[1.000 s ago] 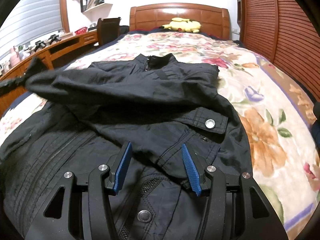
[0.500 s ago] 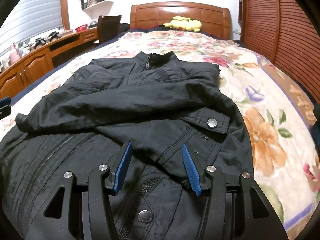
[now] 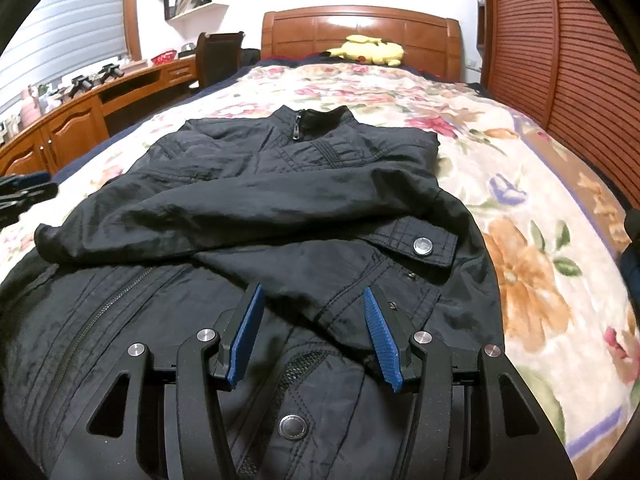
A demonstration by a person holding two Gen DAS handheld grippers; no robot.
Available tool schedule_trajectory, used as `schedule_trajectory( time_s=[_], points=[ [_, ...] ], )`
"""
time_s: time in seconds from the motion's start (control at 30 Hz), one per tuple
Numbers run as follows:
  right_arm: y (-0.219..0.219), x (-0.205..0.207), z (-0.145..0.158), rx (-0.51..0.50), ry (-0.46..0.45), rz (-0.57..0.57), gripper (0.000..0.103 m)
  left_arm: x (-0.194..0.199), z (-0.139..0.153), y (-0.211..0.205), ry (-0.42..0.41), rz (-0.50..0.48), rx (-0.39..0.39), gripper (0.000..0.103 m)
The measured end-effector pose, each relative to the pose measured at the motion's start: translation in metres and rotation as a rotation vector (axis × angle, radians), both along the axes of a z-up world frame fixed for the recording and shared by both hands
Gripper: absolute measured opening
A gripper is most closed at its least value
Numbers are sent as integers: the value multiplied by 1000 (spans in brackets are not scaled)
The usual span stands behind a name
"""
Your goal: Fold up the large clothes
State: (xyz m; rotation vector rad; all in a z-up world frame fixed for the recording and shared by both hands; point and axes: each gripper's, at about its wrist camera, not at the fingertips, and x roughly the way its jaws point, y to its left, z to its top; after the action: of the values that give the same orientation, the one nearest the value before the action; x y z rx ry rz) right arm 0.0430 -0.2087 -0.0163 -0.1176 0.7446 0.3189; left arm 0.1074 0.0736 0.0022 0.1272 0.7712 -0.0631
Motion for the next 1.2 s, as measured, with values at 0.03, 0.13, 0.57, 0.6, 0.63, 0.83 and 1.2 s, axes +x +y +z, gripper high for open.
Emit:
schedule_trajectory(
  time_s=[0.03, 0.13, 0.57, 0.6, 0.63, 0.83, 1.2],
  points=[
    [0, 0, 0, 0, 1, 0, 53, 2, -5, -2, 21, -6, 3, 54],
    [2, -1, 0, -4, 7, 3, 53, 5, -23, -8, 102, -13, 6, 54],
    [3, -3, -1, -10, 10, 10, 53, -9, -41, -20, 183, -90, -65, 17],
    [3, -3, -1, -9, 9, 10, 53, -10, -41, -23, 187, -102, -66, 11],
    [3, -3, -1, -7, 10, 10, 53, -12, -41, -25, 188, -113, -63, 2],
    [3, -3, -2, -9, 11, 12, 53, -22, -27, -27, 117, -132, -26, 0],
    [4, -3, -2, -9, 13, 11, 53, -20, 15, 21, -3, -28, -86, 0]
  ],
)
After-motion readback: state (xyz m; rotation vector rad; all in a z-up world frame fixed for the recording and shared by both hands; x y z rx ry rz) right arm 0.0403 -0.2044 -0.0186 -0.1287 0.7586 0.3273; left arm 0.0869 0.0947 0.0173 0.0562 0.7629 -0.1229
